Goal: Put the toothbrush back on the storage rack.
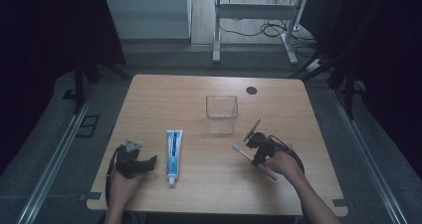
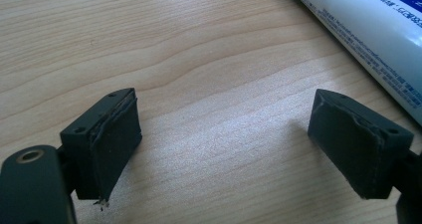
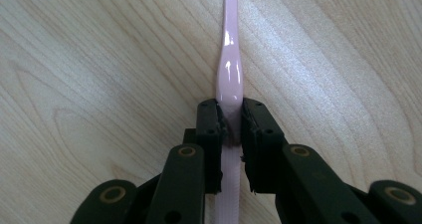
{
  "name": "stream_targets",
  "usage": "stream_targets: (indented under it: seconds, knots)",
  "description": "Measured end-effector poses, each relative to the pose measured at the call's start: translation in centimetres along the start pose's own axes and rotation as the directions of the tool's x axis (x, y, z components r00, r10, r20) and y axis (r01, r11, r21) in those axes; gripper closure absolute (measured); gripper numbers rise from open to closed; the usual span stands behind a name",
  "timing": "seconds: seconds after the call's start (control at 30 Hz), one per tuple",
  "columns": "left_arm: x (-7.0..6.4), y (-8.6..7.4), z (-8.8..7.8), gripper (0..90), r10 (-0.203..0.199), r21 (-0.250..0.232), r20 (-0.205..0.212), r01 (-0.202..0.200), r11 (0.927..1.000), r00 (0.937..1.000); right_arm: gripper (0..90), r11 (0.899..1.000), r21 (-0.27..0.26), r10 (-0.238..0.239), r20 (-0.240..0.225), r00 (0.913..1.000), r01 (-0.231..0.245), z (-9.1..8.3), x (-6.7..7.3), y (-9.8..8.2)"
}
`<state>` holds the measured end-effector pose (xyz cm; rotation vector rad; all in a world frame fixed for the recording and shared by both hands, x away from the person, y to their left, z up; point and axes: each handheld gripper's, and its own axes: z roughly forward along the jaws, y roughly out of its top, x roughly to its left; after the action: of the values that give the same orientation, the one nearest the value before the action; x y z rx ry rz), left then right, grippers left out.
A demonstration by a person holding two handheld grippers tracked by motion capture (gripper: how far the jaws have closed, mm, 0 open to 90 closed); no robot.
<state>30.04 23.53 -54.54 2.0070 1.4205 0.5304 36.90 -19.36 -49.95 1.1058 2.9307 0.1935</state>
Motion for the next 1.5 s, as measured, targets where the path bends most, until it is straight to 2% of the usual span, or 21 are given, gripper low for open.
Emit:
stream_targets:
  seconds: [0.3, 0.47, 0.83, 1.5]
  knots:
    - [0.0, 0.0, 0.0, 13.1, 0.000, -0.001, -0.001, 0.000, 1.0000, 1.0000, 78.1, 0.999, -0.031, -0.013, -0.005, 0.9999, 0.013, -0.5, -0.1, -0.3]
    - [0.0, 0.0, 0.0, 13.1, -0.001, -0.001, 0.000, 0.001, 1.0000, 1.0000, 78.1, 0.999, -0.052, -0.006, -0.018, 0.9998, 0.005, -0.9, -0.1, -0.6]
    - [0.0, 0.0, 0.0, 13.1, 0.000, -0.001, 0.000, 0.000, 1.0000, 1.0000, 78.0, 0.992, -0.123, -0.013, -0.048, 0.9988, 0.007, -2.4, -0.4, -1.1]
    - [0.0, 0.0, 0.0, 13.1, 0.001, -0.001, 0.001, -0.001, 1.0000, 1.0000, 78.1, 0.981, -0.194, -0.002, -0.054, 0.9985, -0.008, -4.2, -0.9, -1.8]
